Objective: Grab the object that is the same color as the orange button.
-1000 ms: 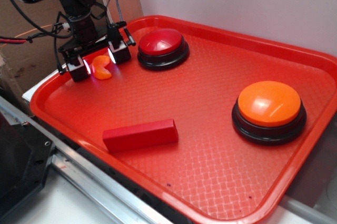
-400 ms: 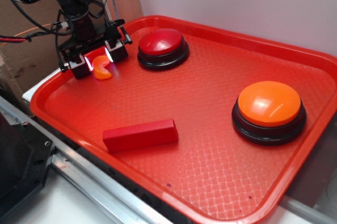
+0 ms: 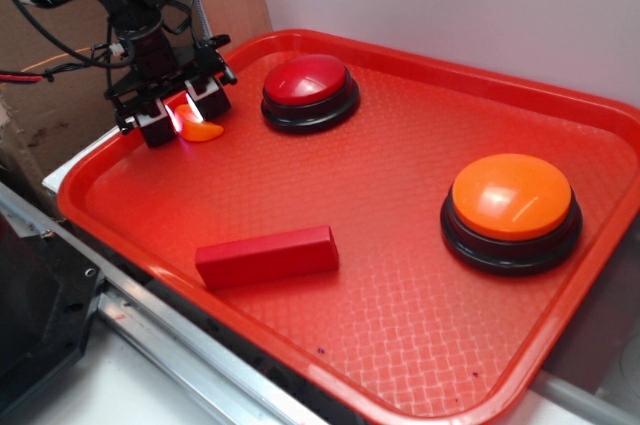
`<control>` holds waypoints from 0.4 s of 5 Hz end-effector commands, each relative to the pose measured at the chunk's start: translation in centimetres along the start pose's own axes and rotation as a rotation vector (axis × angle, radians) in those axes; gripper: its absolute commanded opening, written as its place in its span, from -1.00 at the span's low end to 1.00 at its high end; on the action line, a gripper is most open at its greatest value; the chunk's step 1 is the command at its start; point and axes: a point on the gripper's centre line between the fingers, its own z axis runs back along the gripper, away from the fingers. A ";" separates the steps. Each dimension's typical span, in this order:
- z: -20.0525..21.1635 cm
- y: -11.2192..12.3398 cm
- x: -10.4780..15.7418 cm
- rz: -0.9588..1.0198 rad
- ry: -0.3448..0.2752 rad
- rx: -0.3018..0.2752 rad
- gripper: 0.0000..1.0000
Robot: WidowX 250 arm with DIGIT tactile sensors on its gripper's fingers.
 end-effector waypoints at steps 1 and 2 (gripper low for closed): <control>-0.1 0.4 0.2 -0.015 -0.002 -0.008 -1.00; 1.1 0.2 0.0 -0.044 0.020 0.006 -1.00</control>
